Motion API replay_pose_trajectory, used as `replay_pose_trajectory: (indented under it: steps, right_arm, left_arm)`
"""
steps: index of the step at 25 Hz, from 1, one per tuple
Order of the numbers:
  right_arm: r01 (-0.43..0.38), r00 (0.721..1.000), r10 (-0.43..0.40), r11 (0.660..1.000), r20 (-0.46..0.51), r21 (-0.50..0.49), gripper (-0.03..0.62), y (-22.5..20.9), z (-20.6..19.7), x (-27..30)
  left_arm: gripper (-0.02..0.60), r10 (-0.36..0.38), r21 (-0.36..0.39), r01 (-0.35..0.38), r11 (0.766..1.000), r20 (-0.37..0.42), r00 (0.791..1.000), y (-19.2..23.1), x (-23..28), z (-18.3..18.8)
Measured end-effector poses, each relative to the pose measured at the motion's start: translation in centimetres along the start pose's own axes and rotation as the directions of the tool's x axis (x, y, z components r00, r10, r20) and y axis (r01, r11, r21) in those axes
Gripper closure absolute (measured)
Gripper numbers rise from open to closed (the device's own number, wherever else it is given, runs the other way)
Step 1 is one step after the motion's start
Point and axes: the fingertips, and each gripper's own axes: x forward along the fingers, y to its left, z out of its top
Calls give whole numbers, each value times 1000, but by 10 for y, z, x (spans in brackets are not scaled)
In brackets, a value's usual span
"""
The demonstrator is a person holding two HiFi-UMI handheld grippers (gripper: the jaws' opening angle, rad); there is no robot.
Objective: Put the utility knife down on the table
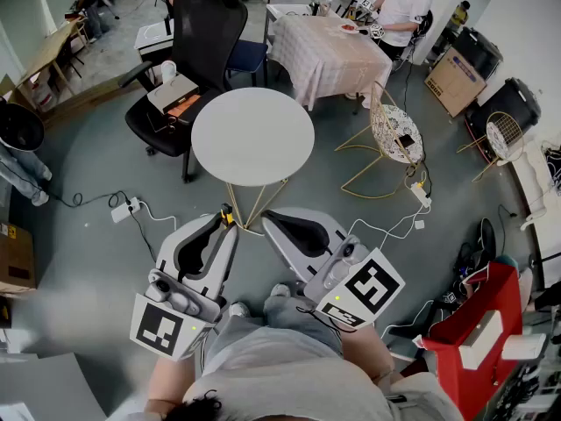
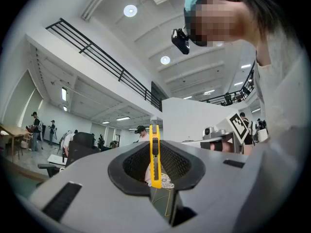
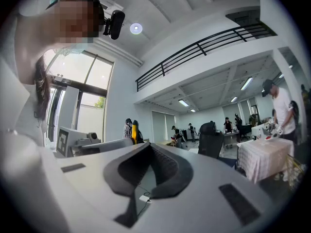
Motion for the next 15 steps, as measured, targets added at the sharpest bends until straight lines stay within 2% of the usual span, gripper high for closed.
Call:
replay_pose_trajectory:
  steps: [5,9,15]
  right_arm:
    - [13,1000,-13,1000,4,-9,588,15,-3,10]
    - [23,1000,-23,1000,3,-12,587,23,-3,13]
    - [48,999,-48,999,4,-19,586,32,-6,19]
  left_arm:
    - [514,-36,-16,36,999,41,999,4,-12,11]
    - [514,-36,-9,37,999,17,999,8,-22,6]
    - [514,-61,-12,61,998,29,998,12,-29,7]
